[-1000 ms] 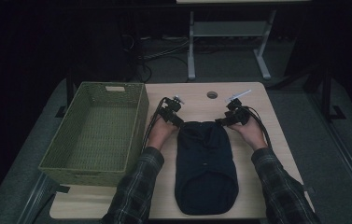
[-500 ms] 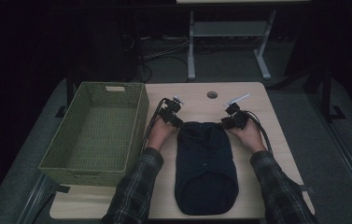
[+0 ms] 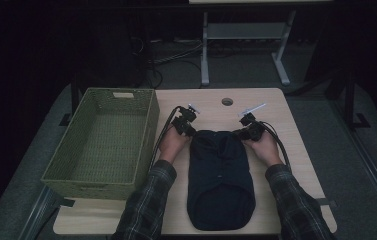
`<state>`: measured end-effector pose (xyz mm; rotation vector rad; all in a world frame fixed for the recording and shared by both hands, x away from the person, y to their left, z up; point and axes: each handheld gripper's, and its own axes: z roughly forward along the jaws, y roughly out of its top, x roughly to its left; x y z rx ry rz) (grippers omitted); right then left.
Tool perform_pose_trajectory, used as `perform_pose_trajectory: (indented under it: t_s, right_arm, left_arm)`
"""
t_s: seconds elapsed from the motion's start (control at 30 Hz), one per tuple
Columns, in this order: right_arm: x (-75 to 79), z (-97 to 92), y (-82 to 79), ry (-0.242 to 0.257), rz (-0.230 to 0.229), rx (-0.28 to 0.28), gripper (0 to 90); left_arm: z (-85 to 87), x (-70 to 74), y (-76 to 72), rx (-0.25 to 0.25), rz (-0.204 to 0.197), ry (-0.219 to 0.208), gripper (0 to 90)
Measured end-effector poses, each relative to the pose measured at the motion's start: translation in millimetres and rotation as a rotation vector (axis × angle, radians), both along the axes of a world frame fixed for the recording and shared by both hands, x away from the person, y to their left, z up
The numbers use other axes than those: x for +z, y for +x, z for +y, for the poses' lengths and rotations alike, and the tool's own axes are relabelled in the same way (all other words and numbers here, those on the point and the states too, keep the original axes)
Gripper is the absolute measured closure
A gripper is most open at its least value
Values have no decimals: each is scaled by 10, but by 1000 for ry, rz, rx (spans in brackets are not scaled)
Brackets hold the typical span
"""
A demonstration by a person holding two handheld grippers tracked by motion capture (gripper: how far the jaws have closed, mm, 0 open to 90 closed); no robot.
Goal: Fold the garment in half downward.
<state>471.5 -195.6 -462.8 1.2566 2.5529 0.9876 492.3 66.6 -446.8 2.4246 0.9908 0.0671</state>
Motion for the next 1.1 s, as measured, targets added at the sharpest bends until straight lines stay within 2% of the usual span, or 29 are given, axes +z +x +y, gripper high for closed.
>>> perform_pose_trajectory:
  t_s: [0.17, 0.33, 0.53, 0.73, 1.1]
  right_arm:
    - [25, 47, -14, -26, -4, -8, 809]
    - [77, 48, -1, -50, 1, -9, 813]
    - [201, 24, 15, -46, -25, -9, 813]
    - [367, 23, 26, -45, -60, -2, 813]
    - [724, 12, 14, -41, -145, 6, 812]
  left_arm:
    - [-12, 13, -27, 0, -23, 18, 823]
    - [29, 48, -26, 28, -19, -11, 826]
    - [34, 153, -35, 27, -65, -18, 826]
    - [55, 283, -35, 40, -108, -40, 826]
    - [71, 654, -72, 32, -212, -54, 826]
